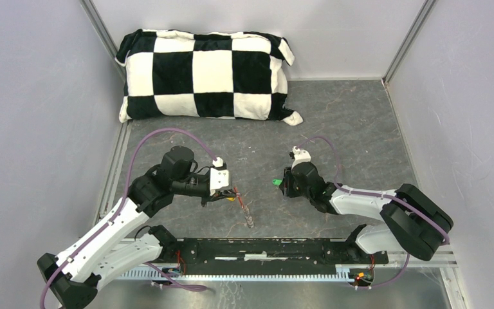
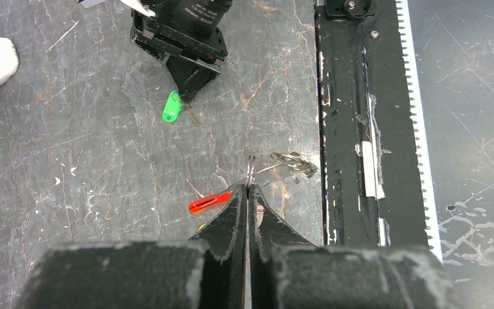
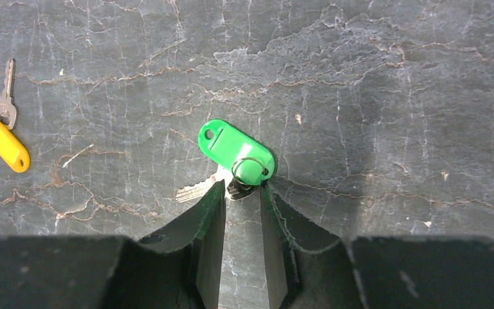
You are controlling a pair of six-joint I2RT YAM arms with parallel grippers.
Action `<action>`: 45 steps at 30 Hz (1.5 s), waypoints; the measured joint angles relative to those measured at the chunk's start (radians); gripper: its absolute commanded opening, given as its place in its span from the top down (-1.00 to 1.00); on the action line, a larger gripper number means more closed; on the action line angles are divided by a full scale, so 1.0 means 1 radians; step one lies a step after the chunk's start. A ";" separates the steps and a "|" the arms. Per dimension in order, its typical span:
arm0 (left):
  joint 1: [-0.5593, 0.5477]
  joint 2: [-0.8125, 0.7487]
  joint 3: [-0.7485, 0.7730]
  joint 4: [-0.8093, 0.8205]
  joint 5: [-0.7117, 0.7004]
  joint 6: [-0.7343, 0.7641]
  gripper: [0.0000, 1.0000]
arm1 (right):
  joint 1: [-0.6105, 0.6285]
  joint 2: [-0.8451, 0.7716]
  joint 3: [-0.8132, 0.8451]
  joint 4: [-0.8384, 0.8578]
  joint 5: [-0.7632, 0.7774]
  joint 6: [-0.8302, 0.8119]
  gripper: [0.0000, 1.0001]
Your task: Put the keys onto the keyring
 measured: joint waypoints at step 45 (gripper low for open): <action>0.000 0.004 0.006 -0.038 0.010 0.018 0.96 | -0.033 -0.183 0.100 -0.073 -0.008 -0.343 -0.96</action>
